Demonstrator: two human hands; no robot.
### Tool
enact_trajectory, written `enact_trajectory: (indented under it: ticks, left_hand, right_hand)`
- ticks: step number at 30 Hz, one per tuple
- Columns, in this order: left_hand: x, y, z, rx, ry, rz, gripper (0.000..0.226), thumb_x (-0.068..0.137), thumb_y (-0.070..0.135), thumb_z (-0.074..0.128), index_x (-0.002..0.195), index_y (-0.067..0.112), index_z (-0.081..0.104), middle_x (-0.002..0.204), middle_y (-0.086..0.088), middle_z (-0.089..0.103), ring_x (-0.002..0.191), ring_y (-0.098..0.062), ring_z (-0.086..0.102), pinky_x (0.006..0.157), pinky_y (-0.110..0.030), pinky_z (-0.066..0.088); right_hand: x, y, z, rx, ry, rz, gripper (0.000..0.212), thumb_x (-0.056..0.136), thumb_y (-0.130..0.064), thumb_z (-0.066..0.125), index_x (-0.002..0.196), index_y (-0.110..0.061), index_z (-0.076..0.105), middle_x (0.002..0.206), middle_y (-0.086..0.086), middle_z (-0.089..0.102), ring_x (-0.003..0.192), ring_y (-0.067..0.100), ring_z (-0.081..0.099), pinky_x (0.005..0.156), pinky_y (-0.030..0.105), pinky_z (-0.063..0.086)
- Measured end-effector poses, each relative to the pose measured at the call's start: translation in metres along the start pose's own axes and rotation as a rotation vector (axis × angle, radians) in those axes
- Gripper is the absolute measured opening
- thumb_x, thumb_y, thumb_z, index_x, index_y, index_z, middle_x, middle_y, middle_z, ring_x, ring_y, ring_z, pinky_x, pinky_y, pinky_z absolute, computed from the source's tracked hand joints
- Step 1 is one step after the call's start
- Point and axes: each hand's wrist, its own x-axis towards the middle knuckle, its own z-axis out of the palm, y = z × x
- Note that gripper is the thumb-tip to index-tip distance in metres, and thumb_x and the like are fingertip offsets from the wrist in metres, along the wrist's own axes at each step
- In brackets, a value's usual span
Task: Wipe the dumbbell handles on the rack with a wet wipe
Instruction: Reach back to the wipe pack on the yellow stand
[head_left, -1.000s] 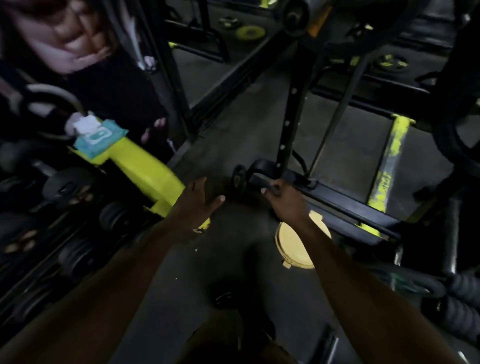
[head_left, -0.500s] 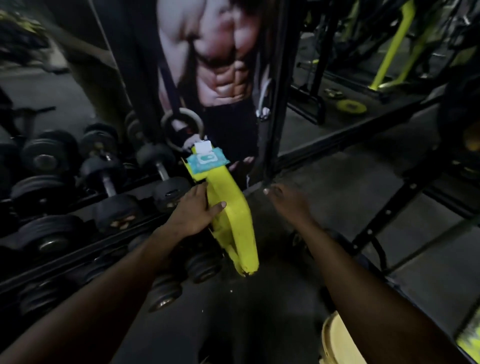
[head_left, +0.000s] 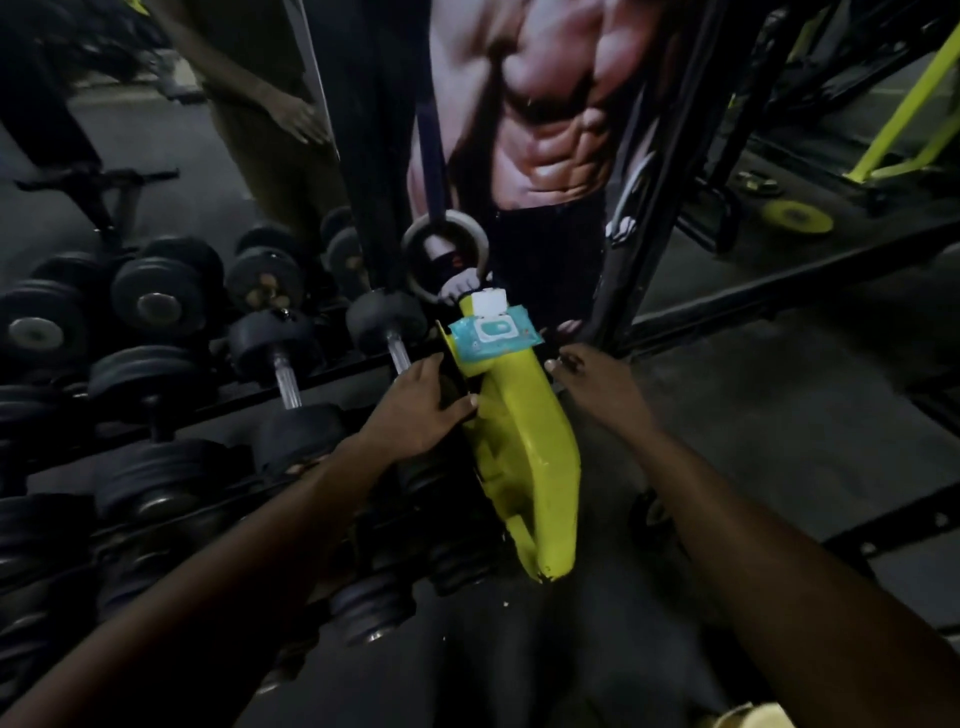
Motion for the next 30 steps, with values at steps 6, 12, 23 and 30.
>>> enact_trajectory:
  ticks: [6, 12, 23, 30]
  left_hand:
    - [0.050, -0.019, 0.007, -0.035, -0.022, -0.070, 0.089, 0.094, 0.058, 0.059, 0.158, 0.007, 0.023, 0.161, -0.015, 0.031, 0.148, -0.029, 0.029, 0.120, -0.039, 0.027]
    - [0.107, -0.015, 0.026, -0.032, -0.035, -0.125, 0.089, 0.095, 0.054, 0.061, 0.158, 0.006, 0.021, 0.162, -0.015, 0.029, 0.149, -0.028, 0.028, 0.120, -0.036, 0.025]
    - [0.207, 0.005, 0.049, 0.003, -0.116, -0.267, 0.089, 0.093, 0.043, 0.070, 0.159, 0.009, 0.021, 0.160, -0.017, 0.029, 0.140, -0.035, 0.039, 0.115, -0.043, 0.036]
    - [0.255, -0.008, 0.059, -0.052, -0.115, -0.313, 0.085, 0.092, 0.048, 0.070, 0.157, 0.015, 0.026, 0.158, -0.009, 0.034, 0.139, -0.029, 0.042, 0.111, -0.037, 0.037]
  right_hand:
    - [0.066, 0.004, 0.011, -0.092, -0.030, -0.039, 0.048, 0.094, -0.047, 0.058, 0.132, -0.018, 0.059, 0.129, 0.006, 0.064, 0.120, 0.024, 0.059, 0.096, 0.029, 0.042]
    - [0.139, 0.035, 0.032, -0.100, -0.133, -0.104, 0.048, 0.091, -0.042, 0.063, 0.132, -0.016, 0.058, 0.126, 0.007, 0.065, 0.115, 0.027, 0.062, 0.095, 0.034, 0.045]
    - [0.240, 0.094, 0.071, -0.015, -0.381, -0.121, 0.053, 0.092, -0.036, 0.066, 0.136, -0.010, 0.054, 0.135, 0.013, 0.058, 0.123, 0.031, 0.055, 0.098, 0.035, 0.045]
    - [0.278, 0.112, 0.099, -0.054, -0.453, -0.112, 0.058, 0.092, -0.040, 0.065, 0.139, -0.011, 0.051, 0.139, 0.013, 0.055, 0.127, 0.030, 0.052, 0.102, 0.038, 0.044]
